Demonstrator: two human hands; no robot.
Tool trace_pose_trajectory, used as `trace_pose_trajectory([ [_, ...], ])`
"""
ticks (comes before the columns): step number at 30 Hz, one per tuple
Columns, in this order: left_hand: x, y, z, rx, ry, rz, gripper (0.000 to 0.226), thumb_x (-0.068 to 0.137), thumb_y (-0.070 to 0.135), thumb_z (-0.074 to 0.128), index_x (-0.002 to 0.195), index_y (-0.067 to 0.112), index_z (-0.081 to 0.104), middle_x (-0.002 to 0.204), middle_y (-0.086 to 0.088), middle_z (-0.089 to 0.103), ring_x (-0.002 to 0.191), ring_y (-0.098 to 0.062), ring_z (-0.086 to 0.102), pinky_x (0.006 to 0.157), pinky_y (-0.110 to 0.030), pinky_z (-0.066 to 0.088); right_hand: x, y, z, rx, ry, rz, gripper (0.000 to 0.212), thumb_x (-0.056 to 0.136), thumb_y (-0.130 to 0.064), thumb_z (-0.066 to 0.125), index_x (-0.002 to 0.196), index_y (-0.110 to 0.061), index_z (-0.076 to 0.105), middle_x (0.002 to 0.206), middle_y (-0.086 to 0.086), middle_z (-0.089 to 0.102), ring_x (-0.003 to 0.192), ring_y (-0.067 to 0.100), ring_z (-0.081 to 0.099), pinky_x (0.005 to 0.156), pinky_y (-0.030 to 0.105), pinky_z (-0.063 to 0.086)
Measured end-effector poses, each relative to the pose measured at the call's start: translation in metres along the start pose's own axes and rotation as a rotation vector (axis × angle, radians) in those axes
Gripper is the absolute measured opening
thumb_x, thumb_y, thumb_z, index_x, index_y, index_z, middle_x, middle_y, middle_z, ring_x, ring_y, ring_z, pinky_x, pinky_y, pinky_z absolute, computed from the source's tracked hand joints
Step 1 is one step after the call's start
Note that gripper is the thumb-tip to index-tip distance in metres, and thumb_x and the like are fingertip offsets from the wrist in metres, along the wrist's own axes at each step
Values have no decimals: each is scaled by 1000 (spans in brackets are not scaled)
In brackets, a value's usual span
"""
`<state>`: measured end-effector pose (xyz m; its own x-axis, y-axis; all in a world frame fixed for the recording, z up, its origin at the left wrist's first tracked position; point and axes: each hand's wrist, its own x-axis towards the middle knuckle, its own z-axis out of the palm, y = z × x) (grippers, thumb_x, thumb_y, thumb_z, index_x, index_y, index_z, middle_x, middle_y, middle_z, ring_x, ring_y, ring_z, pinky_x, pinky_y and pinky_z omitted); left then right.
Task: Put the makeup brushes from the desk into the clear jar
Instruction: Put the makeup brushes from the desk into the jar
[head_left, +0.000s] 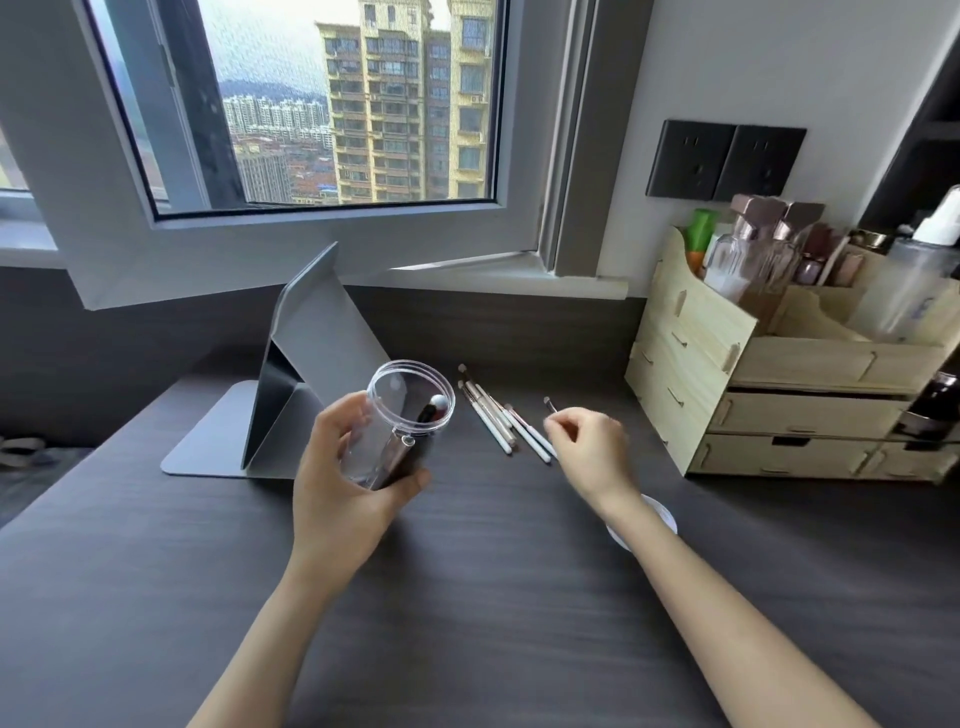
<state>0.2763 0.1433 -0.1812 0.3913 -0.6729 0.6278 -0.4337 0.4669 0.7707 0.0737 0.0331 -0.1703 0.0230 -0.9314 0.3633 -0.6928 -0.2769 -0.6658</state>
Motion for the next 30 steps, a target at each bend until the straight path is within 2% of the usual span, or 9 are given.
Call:
trace_pose_trajectory([
  [3, 0, -3, 1, -1, 6, -12, 74, 48, 20, 83, 108, 45, 48, 111, 27, 59, 110, -6, 55, 100, -22, 39, 19, -9, 21, -183, -90, -85, 24, 87, -14, 52, 90, -7, 74, 96, 13, 74, 97, 33, 61, 78, 34, 43],
  [8, -1, -5, 2, 1, 3, -33, 74, 48, 21, 83, 107, 48, 48, 112, 25, 60, 109, -3, 54, 98, -18, 39, 43, -25, 50, -447, -236, 11, 24, 89, -17, 50, 100, -5, 68, 110, 16, 70, 108, 35, 60, 84, 33, 47],
  [15, 0, -2, 2, 26, -18, -61, 76, 48, 20, 82, 105, 56, 47, 117, 14, 61, 111, 0, 53, 97, -15, 37, 53, -29, 58, -496, -363, 85, 23, 86, -11, 54, 106, -4, 63, 119, 17, 65, 114, 34, 58, 88, 32, 47],
  [18, 0, -5, 1, 31, -18, -58, 76, 49, 20, 82, 106, 56, 47, 118, 9, 62, 112, -2, 53, 95, -9, 34, 49, -30, 42, -252, -336, 178, 18, 85, -20, 55, 75, -6, 61, 69, 12, 63, 79, 35, 61, 61, 28, 42],
  [20, 0, -7, 1, 40, -25, -49, 77, 49, 19, 83, 107, 54, 47, 118, 7, 62, 113, -5, 54, 96, -8, 34, 43, -34, 22, 166, -366, 328, 28, 81, -10, 52, 53, -5, 53, 39, -1, 45, 48, 22, 43, 42, 20, 31],
  [23, -1, -10, 3, 68, -44, -50, 80, 49, 14, 89, 108, 50, 49, 117, 9, 61, 112, -4, 54, 94, -7, 33, 22, -50, -17, 754, -395, 401, 28, 78, 4, 51, 51, -2, 56, 50, 6, 49, 38, 8, 45, 37, 13, 38],
  [26, -4, -9, 6, 111, -64, -28, 75, 49, 21, 85, 112, 39, 51, 115, 14, 59, 109, -6, 55, 92, -11, 36, -9, -73, -50, 1051, -365, 229, 17, 78, 5, 57, 62, 1, 62, 58, 10, 61, 46, 11, 61, 46, 19, 52],
  [28, -5, -8, 7, 142, -78, -4, 72, 49, 23, 83, 114, 33, 53, 115, 14, 60, 107, -7, 55, 91, -17, 40, -30, -85, -61, 1053, -322, 57, 5, 74, 4, 61, 70, 1, 62, 61, 9, 66, 52, 14, 64, 48, 22, 52],
  [30, -6, -5, 8, 172, -93, 18, 72, 49, 24, 83, 114, 34, 53, 113, 13, 61, 106, -7, 55, 89, -20, 41, -45, -91, -61, 807, -246, -112, 6, 74, -4, 68, 70, -8, 66, 65, 0, 67, 54, 7, 59, 50, 18, 46],
])
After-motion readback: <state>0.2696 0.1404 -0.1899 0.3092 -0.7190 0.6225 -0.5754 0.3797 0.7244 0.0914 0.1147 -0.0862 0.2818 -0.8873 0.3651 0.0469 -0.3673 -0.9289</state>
